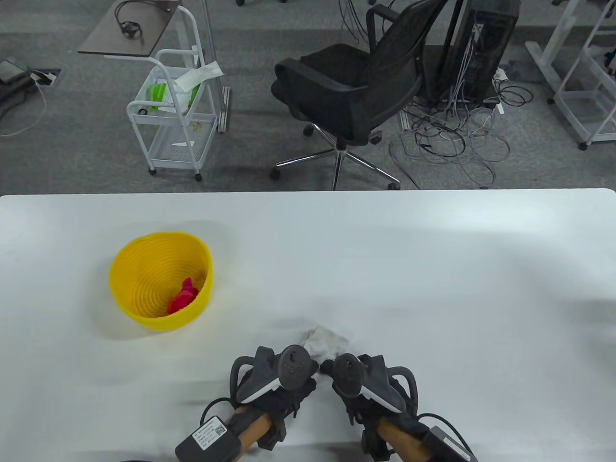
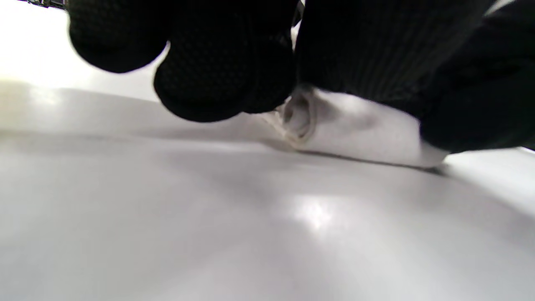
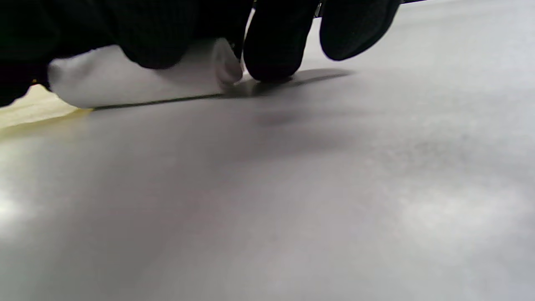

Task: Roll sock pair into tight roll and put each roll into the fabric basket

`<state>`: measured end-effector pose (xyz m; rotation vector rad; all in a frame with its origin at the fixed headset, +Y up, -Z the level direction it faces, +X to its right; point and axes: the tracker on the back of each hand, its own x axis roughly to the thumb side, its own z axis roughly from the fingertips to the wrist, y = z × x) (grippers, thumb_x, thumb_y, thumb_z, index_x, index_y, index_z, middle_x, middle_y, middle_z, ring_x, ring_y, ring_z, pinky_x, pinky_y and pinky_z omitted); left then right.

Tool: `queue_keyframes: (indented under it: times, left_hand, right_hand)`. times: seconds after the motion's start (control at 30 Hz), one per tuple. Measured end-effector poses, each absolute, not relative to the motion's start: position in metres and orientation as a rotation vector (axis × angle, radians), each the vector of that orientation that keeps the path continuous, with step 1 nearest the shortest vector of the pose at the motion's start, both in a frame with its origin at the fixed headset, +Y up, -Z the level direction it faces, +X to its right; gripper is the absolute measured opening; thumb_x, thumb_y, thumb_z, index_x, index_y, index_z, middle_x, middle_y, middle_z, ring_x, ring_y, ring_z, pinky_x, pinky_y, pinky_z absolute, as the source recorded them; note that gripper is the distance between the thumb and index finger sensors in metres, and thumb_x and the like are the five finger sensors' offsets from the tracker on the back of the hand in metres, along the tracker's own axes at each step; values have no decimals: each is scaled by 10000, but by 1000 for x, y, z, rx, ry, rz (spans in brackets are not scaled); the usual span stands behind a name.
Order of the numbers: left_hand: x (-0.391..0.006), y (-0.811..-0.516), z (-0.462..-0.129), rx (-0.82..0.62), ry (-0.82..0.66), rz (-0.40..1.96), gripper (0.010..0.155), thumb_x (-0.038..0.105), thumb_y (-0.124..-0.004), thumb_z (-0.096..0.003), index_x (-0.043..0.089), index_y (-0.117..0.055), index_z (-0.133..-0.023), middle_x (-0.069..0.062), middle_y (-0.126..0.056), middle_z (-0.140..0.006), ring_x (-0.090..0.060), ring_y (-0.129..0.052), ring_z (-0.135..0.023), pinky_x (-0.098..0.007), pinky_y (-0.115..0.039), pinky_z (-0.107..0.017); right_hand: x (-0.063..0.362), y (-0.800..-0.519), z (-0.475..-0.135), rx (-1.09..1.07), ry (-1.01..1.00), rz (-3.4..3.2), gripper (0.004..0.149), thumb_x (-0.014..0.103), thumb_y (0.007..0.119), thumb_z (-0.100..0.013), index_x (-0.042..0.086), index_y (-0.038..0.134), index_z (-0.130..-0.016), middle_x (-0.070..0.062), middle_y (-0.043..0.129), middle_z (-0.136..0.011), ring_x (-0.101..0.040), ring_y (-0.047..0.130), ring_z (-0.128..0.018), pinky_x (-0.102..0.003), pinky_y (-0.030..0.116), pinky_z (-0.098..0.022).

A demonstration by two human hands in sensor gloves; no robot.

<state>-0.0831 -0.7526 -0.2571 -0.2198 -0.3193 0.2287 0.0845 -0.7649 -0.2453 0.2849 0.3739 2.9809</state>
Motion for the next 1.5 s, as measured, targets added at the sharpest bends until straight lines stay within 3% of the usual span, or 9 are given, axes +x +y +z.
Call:
queue_keyframes:
  times: [0.3,0.5,0.7,0.83,1.17,1.33,1.5]
  left_hand:
    - [-77,-760,-258,-226,-322,184,518,446,-895,-337,272,-897,-825,-24,-957,-736,-202,-1005,-468,-444,-809,-431]
    - [-75,-759,-257,-185,-346,207,453,396,-844,-367,242,-937,-784,-41,-983,-677,-197,-1016,-434,-441,-820,-410]
    - [-74,-759,-256,-201,-351,208,434,397,-811,-380,246,-947,-764,-38,-983,-661,-186,-1013,-423,-437,-820,-404]
    - [-75,-760,-258,-216,-343,218,430,401,-797,-384,254,-941,-761,-34,-981,-656,-184,-1011,-420,-437,-819,-403]
    - [-80,-759,-259,-224,-329,260,447,429,-788,-386,256,-941,-768,-32,-993,-656,-196,-1022,-411,-440,-823,-393]
    - [-83,-751,-258,-158,-314,281,464,468,-817,-368,277,-962,-766,-26,-998,-682,-211,-1028,-439,-445,-820,-405]
    - [-80,-752,-259,-230,-324,227,556,510,-880,-326,275,-920,-828,-26,-954,-771,-222,-1004,-515,-459,-795,-453]
  right_hand:
    - [86,-765,-247,260,347,2963,464,418,746,-447,442,699,-908,161,757,-990,-155,785,-916,-514,652,-693]
    - [87,-764,-248,256,342,2953,457,410,751,-446,427,718,-901,154,777,-977,-159,790,-914,-517,654,-690]
    - [88,-741,-242,332,143,2937,413,422,814,-418,417,817,-830,155,849,-915,-152,825,-883,-512,671,-680]
    - [81,-738,-236,410,180,2933,393,425,838,-406,395,860,-798,139,894,-870,-153,864,-841,-512,687,-667]
    - [82,-754,-242,342,289,2963,432,436,821,-414,420,798,-844,155,831,-932,-155,836,-877,-513,679,-674]
    - [84,-758,-244,314,314,2969,479,447,822,-410,428,741,-882,153,787,-974,-165,817,-897,-516,674,-676]
    - [84,-764,-245,289,322,3011,523,452,825,-409,439,682,-912,154,733,-1014,-172,774,-931,-516,660,-686]
